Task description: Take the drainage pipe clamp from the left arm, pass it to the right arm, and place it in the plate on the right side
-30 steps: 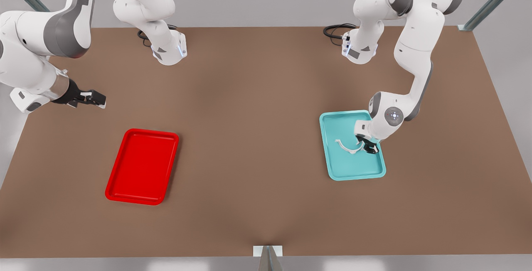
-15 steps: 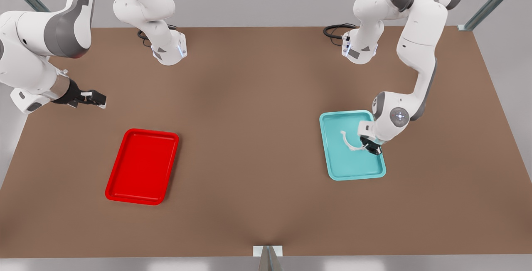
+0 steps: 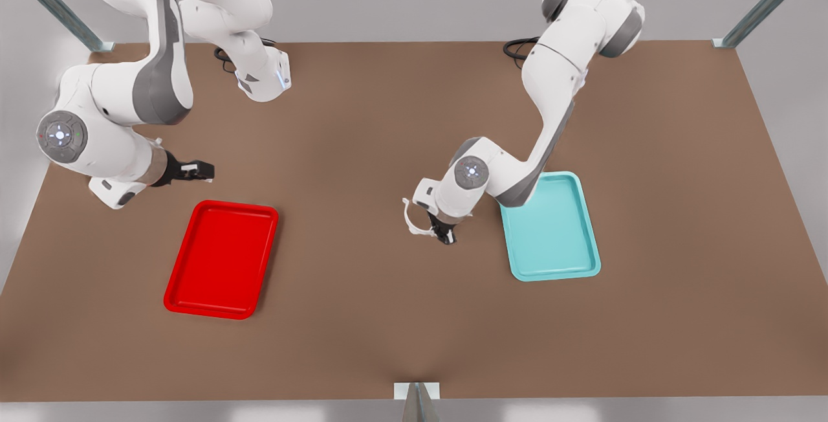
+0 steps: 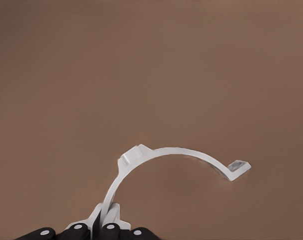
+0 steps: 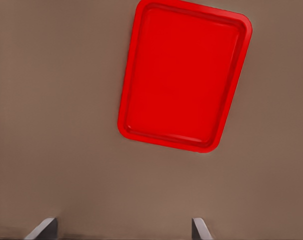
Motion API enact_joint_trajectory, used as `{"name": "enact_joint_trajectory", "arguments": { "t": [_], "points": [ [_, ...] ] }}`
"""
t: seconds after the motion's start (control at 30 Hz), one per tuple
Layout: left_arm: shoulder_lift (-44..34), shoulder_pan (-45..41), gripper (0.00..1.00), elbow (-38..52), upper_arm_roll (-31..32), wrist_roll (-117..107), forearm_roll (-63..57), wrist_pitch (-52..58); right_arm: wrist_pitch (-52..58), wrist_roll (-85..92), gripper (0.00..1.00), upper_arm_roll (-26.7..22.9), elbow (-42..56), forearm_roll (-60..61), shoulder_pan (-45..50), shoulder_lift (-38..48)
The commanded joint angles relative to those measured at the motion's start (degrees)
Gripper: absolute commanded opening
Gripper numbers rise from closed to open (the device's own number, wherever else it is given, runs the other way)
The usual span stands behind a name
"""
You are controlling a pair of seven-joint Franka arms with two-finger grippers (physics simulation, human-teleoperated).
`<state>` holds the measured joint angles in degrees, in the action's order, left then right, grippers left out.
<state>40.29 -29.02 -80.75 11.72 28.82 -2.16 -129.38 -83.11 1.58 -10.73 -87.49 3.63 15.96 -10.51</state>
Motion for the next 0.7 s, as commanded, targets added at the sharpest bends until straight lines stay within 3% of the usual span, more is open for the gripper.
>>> {"name": "enact_joint_trajectory", "arguments": {
  "t": [0.0,0.17,0.43,0.67],
  "points": [
    [3.74,-2.27,0.21,7.09,0.06,-46.04,-0.91,10.55,-2.50,6.15,1.00,0.00,-0.23,5.06,2.93,-1.62],
    [11.13,-6.57,0.21,19.93,0.06,-52.20,-0.91,10.47,-15.15,11.07,1.00,0.00,-3.39,9.11,7.95,-5.40],
    [11.04,-6.75,0.21,19.93,0.85,-48.25,0.32,13.89,-43.36,14.41,1.00,1.67,-17.89,9.37,16.82,-3.73],
    [10.95,-7.01,0.21,20.02,1.38,-46.13,-0.65,14.77,-52.86,14.85,1.00,4.14,-21.24,9.29,17.88,-5.22]
  ]
}}
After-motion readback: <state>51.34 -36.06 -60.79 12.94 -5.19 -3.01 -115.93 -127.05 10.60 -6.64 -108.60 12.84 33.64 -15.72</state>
